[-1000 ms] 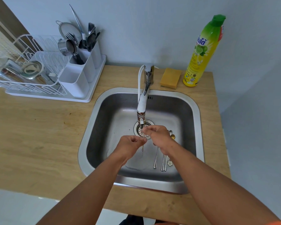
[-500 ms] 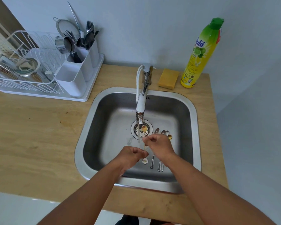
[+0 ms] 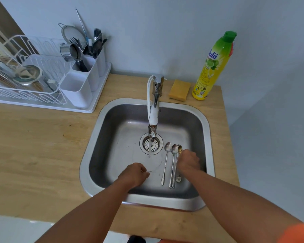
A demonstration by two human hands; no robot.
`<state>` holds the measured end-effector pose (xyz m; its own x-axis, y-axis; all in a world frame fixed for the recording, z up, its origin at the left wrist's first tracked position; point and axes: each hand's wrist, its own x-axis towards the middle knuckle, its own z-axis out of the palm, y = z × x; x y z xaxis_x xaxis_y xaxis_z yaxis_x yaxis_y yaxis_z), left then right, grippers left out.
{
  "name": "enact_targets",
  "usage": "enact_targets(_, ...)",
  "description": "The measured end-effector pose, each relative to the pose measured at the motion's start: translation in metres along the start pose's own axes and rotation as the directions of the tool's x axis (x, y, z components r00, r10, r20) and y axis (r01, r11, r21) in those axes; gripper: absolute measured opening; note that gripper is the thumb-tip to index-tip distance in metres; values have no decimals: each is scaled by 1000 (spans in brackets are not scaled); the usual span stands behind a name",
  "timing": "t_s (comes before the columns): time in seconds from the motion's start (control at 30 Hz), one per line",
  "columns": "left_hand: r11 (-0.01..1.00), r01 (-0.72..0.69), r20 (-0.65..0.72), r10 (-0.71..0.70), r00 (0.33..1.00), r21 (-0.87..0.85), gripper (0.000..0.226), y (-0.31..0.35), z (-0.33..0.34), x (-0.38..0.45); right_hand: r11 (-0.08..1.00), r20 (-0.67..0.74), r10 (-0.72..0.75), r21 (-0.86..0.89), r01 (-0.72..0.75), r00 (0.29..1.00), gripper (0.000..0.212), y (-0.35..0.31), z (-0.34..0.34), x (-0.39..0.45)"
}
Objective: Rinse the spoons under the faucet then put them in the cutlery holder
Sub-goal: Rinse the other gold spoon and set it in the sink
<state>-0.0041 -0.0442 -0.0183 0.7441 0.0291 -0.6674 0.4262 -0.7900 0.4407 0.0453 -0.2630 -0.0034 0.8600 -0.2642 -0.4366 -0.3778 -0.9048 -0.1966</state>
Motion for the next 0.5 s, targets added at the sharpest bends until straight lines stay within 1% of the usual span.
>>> enact_targets(0.1, 997, 2, -27, 0, 1000, 78, 34, -7, -10, 0, 995, 11, 9, -98, -8, 1000, 16, 2, 0, 3)
enact_targets(0.23, 996, 22, -76, -15, 997, 84, 33, -17, -26, 2, 987, 45, 21, -163, -13, 999, 19, 6, 6, 3)
enact_targets(0.33, 997, 31, -104, -23, 994, 74, 31, -23, -35, 3, 985, 52, 21, -170, -12, 998, 19, 9, 11, 1)
enact_targets(0.5, 999, 34, -94, -30, 995, 43, 27, -35, -35, 1, 987, 42, 39, -160, -32, 998, 22, 6, 11, 6)
